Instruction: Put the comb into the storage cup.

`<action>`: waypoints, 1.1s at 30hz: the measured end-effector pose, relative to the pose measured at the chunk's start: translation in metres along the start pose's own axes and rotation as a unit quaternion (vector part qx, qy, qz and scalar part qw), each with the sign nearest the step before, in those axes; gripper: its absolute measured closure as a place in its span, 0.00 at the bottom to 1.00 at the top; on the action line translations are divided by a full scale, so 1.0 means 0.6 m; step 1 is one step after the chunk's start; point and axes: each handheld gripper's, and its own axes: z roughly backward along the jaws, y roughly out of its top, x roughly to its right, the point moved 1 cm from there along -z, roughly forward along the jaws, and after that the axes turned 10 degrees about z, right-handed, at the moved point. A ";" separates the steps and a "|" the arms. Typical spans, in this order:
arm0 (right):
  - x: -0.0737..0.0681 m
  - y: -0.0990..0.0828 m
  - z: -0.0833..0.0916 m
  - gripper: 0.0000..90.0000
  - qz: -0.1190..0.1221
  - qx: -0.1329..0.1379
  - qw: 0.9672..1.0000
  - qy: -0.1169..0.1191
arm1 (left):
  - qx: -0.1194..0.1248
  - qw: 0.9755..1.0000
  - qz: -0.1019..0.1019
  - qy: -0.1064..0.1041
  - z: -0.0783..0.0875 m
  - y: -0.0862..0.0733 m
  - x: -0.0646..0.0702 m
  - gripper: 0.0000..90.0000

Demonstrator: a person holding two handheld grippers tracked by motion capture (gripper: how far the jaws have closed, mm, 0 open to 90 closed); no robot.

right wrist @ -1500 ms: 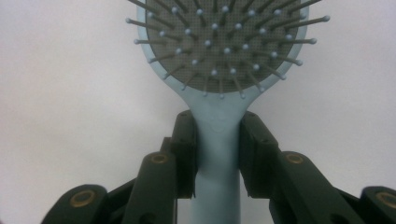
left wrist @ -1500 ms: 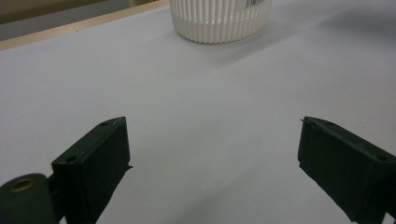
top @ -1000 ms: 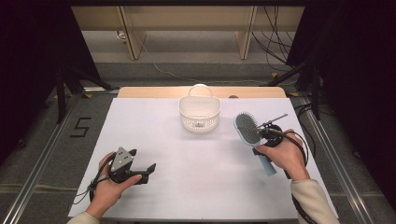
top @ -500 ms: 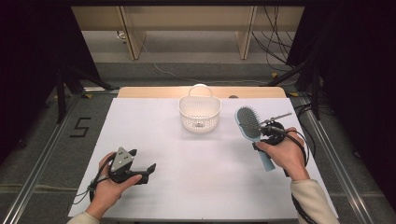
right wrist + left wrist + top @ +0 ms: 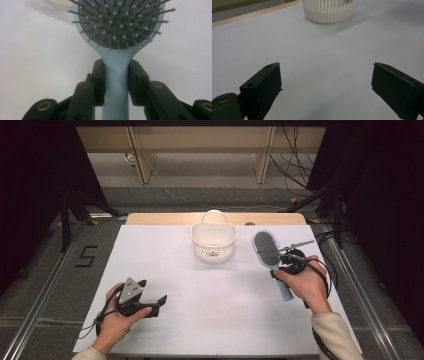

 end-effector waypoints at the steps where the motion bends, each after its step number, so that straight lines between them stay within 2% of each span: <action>1: 0.000 0.000 0.001 0.78 0.000 0.002 1.000 -0.001 | 0.000 1.000 0.000 0.000 0.000 0.000 0.000 0.10; 20: 0.003 0.005 0.010 0.78 -0.001 0.041 0.999 -0.010 | 0.000 1.000 0.000 0.000 0.000 0.000 0.000 0.10; 33: 0.003 0.008 0.016 0.78 0.007 0.071 0.997 -0.017 | 0.000 1.000 0.000 0.000 0.000 0.000 0.000 0.10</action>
